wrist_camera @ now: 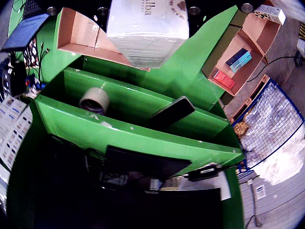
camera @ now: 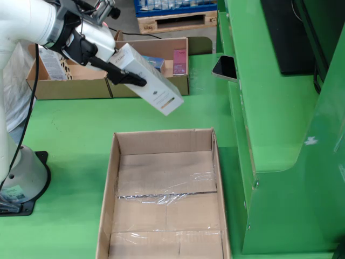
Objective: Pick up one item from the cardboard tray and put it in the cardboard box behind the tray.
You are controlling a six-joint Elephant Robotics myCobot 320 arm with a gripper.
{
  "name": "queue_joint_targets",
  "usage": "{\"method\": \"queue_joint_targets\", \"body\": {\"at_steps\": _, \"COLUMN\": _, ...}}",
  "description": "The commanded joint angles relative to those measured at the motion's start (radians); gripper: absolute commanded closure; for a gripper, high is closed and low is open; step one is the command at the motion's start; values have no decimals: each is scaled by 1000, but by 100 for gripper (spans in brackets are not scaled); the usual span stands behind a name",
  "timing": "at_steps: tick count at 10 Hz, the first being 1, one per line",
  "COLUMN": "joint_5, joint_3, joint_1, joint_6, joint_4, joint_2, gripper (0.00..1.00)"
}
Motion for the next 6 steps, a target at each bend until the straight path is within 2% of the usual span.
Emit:
{"method": "queue_joint_targets", "body": {"at_steps": 1, "joint_5": 74, "joint_3": 23, "joint_1": 26, "joint_6": -67, "joint_4": 15, "joint_2": 24, "gripper": 100}}
{"method": "queue_joint_targets", "body": {"at_steps": 6, "joint_5": 141, "joint_3": 23, "joint_1": 68, "joint_6": -119, "joint_4": -59, "joint_2": 69, "gripper": 100}}
